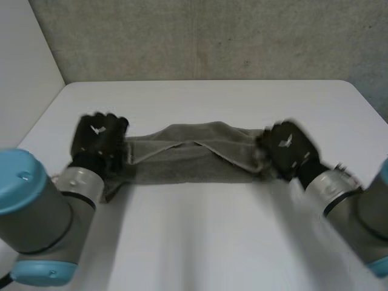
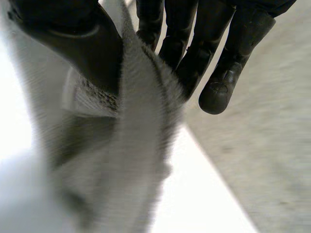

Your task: Fold the towel.

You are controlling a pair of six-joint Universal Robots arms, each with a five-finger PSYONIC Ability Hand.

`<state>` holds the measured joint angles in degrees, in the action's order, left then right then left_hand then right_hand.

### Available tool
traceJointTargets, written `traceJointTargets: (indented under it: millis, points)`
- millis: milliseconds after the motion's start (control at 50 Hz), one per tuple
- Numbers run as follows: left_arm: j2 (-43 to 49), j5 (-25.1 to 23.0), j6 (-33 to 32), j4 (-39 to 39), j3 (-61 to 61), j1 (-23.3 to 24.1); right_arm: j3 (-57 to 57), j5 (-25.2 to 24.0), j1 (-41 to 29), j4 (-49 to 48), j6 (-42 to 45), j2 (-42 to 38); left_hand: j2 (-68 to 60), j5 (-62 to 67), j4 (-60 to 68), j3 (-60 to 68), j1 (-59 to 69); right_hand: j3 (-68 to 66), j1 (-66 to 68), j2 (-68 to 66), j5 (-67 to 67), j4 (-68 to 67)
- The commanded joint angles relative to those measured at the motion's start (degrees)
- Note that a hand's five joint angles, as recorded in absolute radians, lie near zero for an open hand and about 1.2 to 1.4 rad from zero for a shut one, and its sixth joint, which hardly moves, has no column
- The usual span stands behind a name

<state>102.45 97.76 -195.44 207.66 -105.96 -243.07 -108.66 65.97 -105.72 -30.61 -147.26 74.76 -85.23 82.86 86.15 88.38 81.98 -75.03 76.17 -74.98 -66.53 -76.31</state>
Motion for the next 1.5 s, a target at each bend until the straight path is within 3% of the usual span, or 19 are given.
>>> traceJointTargets:
  millis: [20, 160, 200, 320, 360, 540, 600, 660, 700, 720, 760, 780, 820, 860, 960, 1100, 1240, 1360, 1500]
  points:
    - [-12.07, -3.44, 3.73, -4.52, 1.1, -5.21, 9.13, -0.66, 5.86, 12.97, -17.43, 14.6, 5.23, -12.86, -6.15, -8.38, -1.98, -4.97, 3.83, -5.02, -3.47, -3.69]
    - [-19.57, -10.05, 11.31, -14.38, 5.32, -10.93, 23.85, -2.6, 12.9, 37.91, -17.45, 17.26, 5.23, -12.86, -6.15, -8.38, -1.98, -4.97, 3.83, -5.02, -3.47, -3.69]
    - [-20.18, -12.67, 14.63, -20.24, 8.12, -13.03, 29.18, -4.43, 14.31, 46.48, -13.61, 15.96, 5.23, -12.86, -6.15, -8.38, -1.98, -4.97, 3.83, -5.02, -3.47, -3.69]
    - [-18.78, -16.38, 16.05, -27.92, 10.68, -15.59, 33.95, -5.15, 14.22, 56.01, -2.77, 9.79, 5.23, -12.86, -6.15, -8.38, -1.98, -4.97, 3.83, -5.02, -3.47, -3.69]
    - [-12.31, -18.3, 15.71, -31.07, 11.38, -16.03, 35.27, -4.62, 13.7, 60.47, 3.44, 5.77, 5.23, -12.86, -6.15, -8.38, -1.98, -4.97, 3.83, -5.02, -3.47, -3.69]
    - [4.25, -18.13, 10.17, -37.76, 20.09, -15.94, 41.43, -0.14, 8.68, 61.02, 8.57, -4.97, 5.23, -12.86, -6.15, -8.38, -1.98, -4.97, 3.83, -5.02, -3.47, -3.69]
    - [8.47, -18.31, 9.29, -38.38, 27.3, -15.59, 48.09, 0.92, 4.56, 49.21, 7.43, -8.92, 5.23, -12.86, -6.15, -8.38, -1.98, -4.97, 3.83, -5.02, -3.47, -3.69]
    - [10.23, -18.57, 9.55, -36.62, 36.61, -15.06, 49.69, 1.09, 3.41, 41.69, 6.28, -9.1, 5.23, -12.86, -6.15, -8.38, -1.98, -4.97, 3.83, -5.02, -3.47, -3.69]
    - [10.49, -18.31, 10.25, -29.37, 45.36, -14.89, 49.6, 1.27, 2.54, 22.01, 1.3, -8.93, 5.23, -12.86, -6.15, -8.38, -1.98, -4.97, 3.83, -5.02, -3.47, -3.69]
    - [10.49, -18.31, 10.25, -29.33, 45.4, -14.89, 49.6, 1.27, 2.53, 21.91, 1.27, -8.93, 5.23, -12.86, -6.15, -8.38, -1.98, -4.97, 3.83, -5.02, -3.47, -3.69]
    - [9.79, -18.13, 13.66, -18.14, 50.39, -14.45, 46.28, 2.41, 2.62, 0.83, -6.59, -6.66, 5.23, -12.86, -6.15, -8.38, -1.98, -4.97, 3.83, -5.02, -3.47, -3.69]
    - [9.79, -18.13, 13.68, -18.08, 50.41, -14.45, 46.26, 2.41, 2.62, 0.73, -6.64, -6.64, 5.23, -12.86, -6.15, -8.38, -1.98, -4.97, 3.83, -5.02, -3.47, -3.69]
    - [9.53, -18.05, 16.76, -11.84, 51.11, -14.27, 41.36, 3.99, 2.8, -13.89, -16.52, -1.83, 5.23, -12.86, -6.15, -8.38, -1.98, -4.97, 3.83, -5.02, -3.47, -3.69]
    - [7.95, -17.69, 24.1, -2.12, 51.12, -14.62, 39.6, 4.26, 2.88, -16.65, -21.01, -0.16, 5.23, -12.86, -6.15, -8.38, -1.98, -4.97, 3.83, -5.02, -3.47, -3.69]
    - [6.1, -18.04, 31.86, 0.3, 47.88, -15.24, 37.04, 3.03, 4.11, -14.75, -29.47, 0.83, 5.23, -12.86, -6.15, -8.38, -1.98, -4.97, 3.83, -5.02, -3.47, -3.69]
    - [5.83, -18.84, 32.49, 0.38, 36.52, -16.29, 35.45, -1.37, 5.43, -3.14, -27.38, -0.75, 5.23, -12.86, -6.15, -8.38, -1.98, -4.97, 3.83, -5.02, -3.47, -3.69]
    - [6.8, -23.48, 31.35, 3.97, 19.33, -18.22, 32.91, -7.6, 5.43, 10.99, -17.47, -5.66, 5.23, -12.86, -6.15, -8.38, -1.98, -4.97, 3.83, -5.02, -3.47, -3.69]
    - [9.87, -28.84, 29.25, 12.31, 5.71, -19.01, 25.36, -8.49, 5.78, 17.15, -5.53, -9.62, 5.23, -12.86, -6.15, -8.38, -1.98, -4.97, 3.83, -5.02, -3.47, -3.69]
    - [9.79, -34.21, 22.75, 14.71, -3.1, -20.07, 17.62, -8.31, 8.24, 18.48, 0.65, -10.16, 5.23, -12.86, -6.15, -8.38, -1.98, -4.97, 3.83, -5.02, -3.47, -3.69]
